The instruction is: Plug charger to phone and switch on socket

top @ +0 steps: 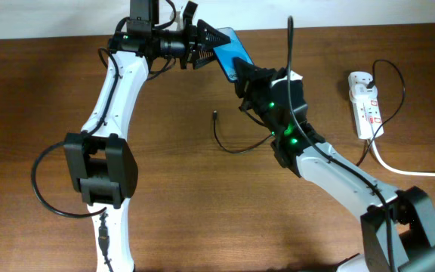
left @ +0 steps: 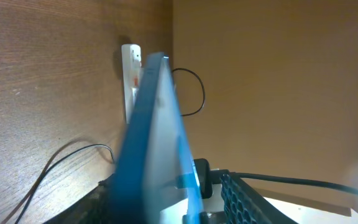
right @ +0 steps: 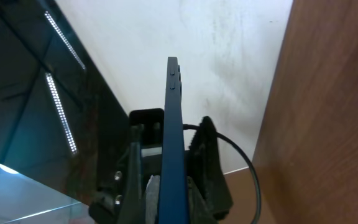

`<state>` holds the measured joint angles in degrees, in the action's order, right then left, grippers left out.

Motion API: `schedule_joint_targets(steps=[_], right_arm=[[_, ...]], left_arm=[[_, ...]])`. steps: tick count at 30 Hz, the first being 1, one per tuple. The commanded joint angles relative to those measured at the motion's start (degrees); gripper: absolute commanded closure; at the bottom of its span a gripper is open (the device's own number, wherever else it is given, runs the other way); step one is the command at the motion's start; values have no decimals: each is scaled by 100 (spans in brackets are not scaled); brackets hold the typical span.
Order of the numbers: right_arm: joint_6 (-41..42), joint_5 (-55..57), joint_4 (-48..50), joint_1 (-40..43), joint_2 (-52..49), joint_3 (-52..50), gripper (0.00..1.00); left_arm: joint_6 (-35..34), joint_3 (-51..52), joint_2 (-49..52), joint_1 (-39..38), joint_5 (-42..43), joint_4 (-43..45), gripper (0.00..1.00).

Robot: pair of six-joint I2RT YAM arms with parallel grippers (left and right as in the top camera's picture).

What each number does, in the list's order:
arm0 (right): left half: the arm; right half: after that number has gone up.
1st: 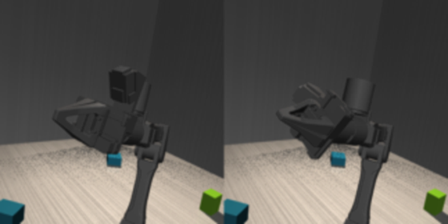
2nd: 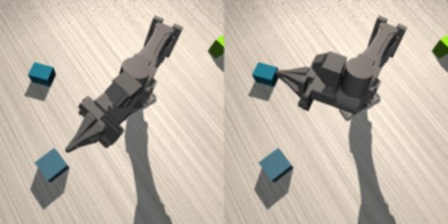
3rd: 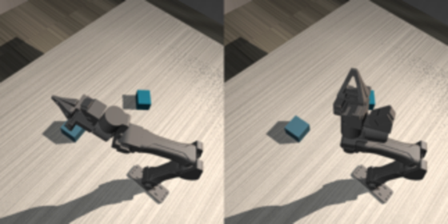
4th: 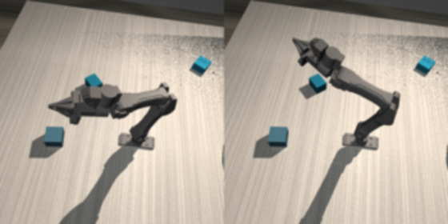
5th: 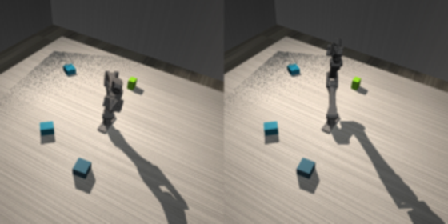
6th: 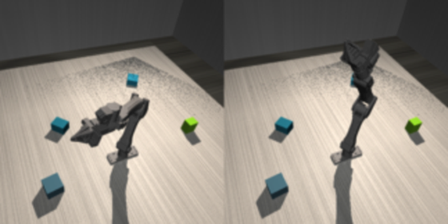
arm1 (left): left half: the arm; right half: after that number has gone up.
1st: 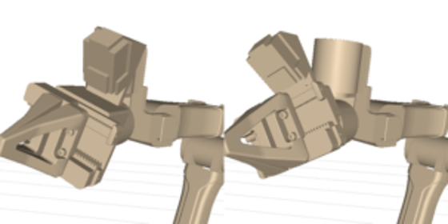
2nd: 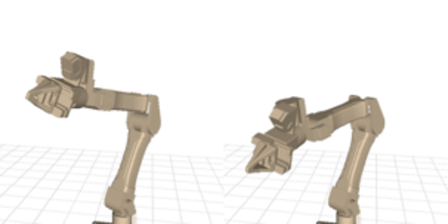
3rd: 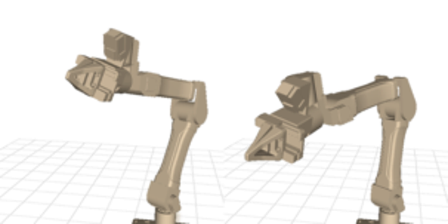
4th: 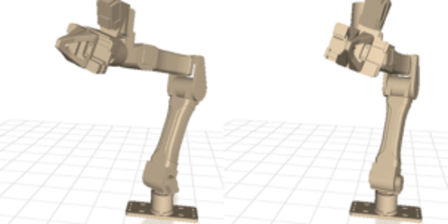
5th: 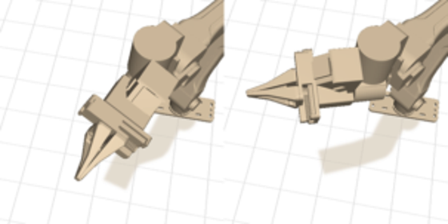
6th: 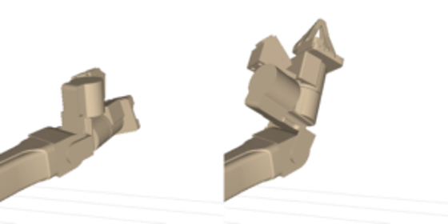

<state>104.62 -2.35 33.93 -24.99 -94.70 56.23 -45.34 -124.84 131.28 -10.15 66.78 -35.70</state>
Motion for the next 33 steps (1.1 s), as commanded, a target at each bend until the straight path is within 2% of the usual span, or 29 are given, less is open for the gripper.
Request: schedule_joint_targets(steps=[1,9,13,18,19,20,26,30,33], right_arm=[[-15,116,83,-83,-31,205,96],[-15,133,59,-98,-31,208,96],[-15,133,7,-98,-31,208,96],[-15,136,-201,-98,-31,208,96],[-15,136,-201,-98,-31,208,96],[-15,138,-201,-98,-31,208,96],[-15,138,-201,-98,-31,208,95],[-20,136,-201,-87,-31,208,74],[-85,133,-363,-74,-31,208,51]], left_arm=[[-48,-63,-90,-46,-129,15,48],[-50,-63,-92,-236,-177,15,58],[-103,-63,-92,-245,-262,15,74],[-313,-63,-92,-245,-476,15,78],[-350,-63,-92,-245,-485,15,85],[-400,-63,-92,-245,-516,13,98],[-479,-63,-90,-245,-518,15,100],[-476,-63,-92,-232,-538,15,100],[-472,-63,-90,-142,-535,13,100]])
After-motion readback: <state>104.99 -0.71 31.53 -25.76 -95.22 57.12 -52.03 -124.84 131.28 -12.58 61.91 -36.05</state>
